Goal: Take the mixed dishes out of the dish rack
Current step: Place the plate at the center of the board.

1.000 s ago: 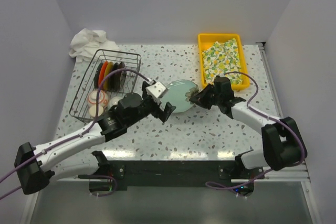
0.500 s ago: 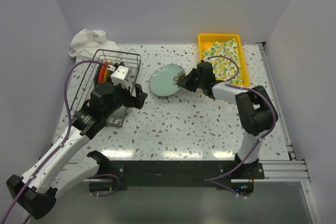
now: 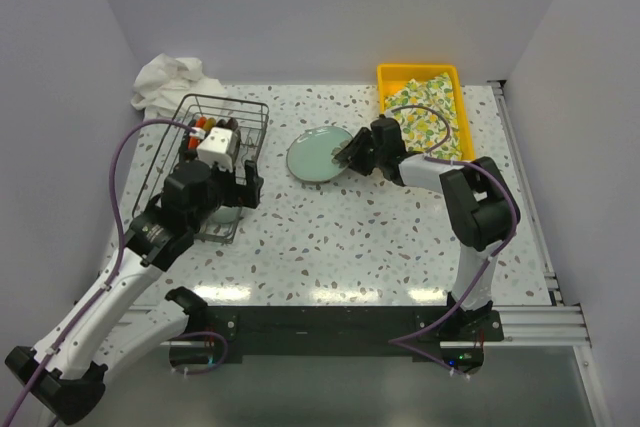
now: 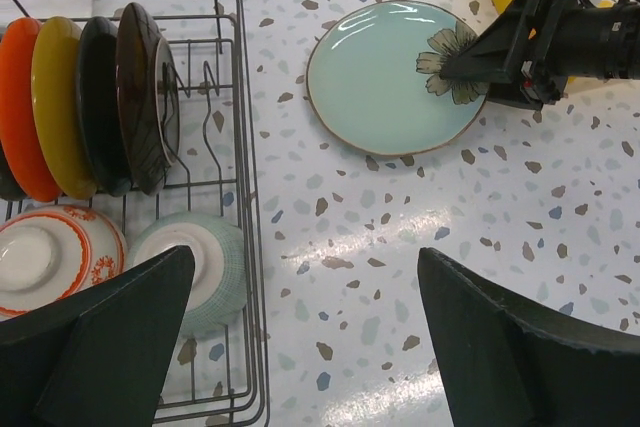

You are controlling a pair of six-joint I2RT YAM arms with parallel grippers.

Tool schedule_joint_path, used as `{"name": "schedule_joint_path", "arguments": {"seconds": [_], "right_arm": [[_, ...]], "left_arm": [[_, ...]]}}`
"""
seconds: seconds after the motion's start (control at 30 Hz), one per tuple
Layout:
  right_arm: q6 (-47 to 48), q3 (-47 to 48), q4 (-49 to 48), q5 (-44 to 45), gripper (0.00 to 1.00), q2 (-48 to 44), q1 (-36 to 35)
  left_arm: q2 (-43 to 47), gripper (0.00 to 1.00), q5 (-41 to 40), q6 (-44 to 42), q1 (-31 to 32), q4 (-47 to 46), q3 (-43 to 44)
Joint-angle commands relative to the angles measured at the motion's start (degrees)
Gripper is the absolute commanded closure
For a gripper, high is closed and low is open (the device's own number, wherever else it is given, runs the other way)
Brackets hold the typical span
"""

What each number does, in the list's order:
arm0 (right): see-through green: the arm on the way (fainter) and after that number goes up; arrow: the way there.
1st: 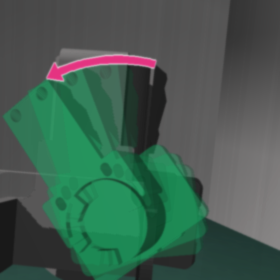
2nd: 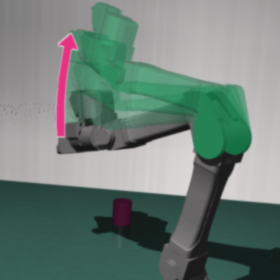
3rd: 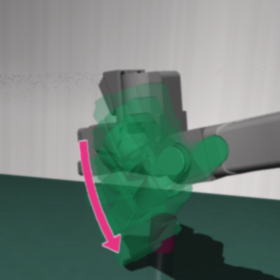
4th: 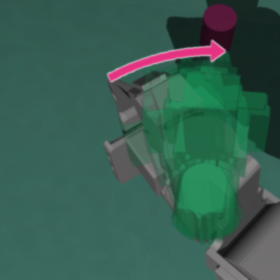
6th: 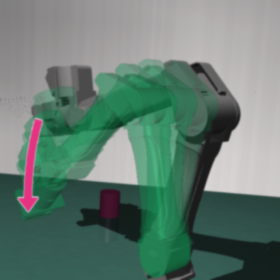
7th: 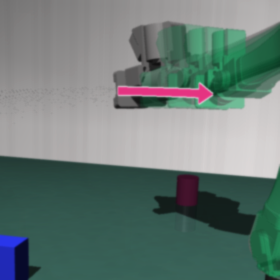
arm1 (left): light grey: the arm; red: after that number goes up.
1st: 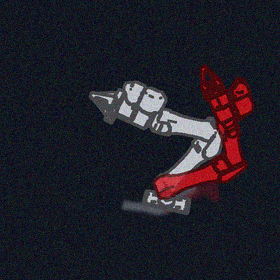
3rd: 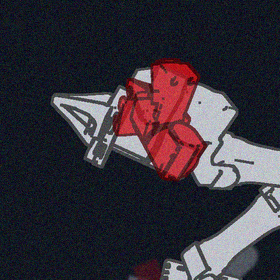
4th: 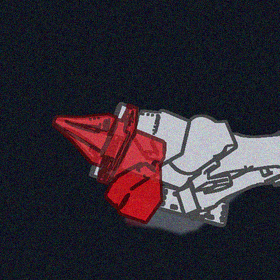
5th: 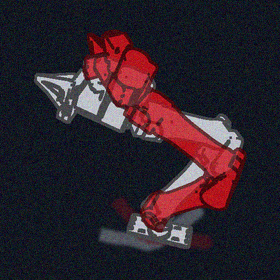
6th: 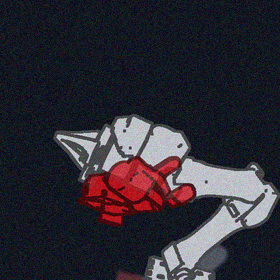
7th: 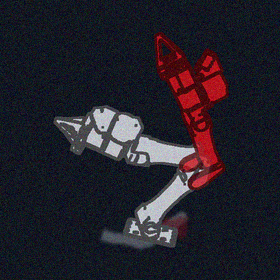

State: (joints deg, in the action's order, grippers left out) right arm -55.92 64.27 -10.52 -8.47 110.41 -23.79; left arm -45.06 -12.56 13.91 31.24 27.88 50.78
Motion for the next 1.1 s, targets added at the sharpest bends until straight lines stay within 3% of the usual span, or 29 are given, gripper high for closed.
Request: {"name": "schedule_joint_path", "arguments": {"seconds": [0.0, 0.2, 0.4, 0.67, 0.87, 1.07], "right_arm": [[2.65, 2.26, -0.03, 0.56, 0.45, -0.81, -0.11], [6.08, 4.28, 7.7, 1.61, 0.2, -2.48, -0.03], [8.98, 5.25, 17.1, 4.16, 0.05, -6.08, -0.2], [15.47, 3.93, 27.38, 4.51, 0.03, -14.34, -3.01], [22.85, 1.57, 32.41, 6.54, 0.03, -23.74, -5.65], [27.25, -0.02, 36.54, 3.2, 0.02, -28.23, -6.53]], "left_arm": [[2.16, 0.01, -2.3, -0.99, -0.22, 0.33, 0.46], [3.92, 0.01, -3.26, -1.08, -0.22, 0.77, -1.3], [5.07, 0.0, -4.14, -1.87, -0.22, 0.77, -2.71], [3.14, 0.0, -5.9, -1.88, -0.22, -2.74, -5.61], [-3.63, 0.0, -9.59, -1.86, -0.22, -4.58, -2.18], [-13.46, 0.01, -14.95, -4.06, -0.74, -6.44, 3.7]]}}
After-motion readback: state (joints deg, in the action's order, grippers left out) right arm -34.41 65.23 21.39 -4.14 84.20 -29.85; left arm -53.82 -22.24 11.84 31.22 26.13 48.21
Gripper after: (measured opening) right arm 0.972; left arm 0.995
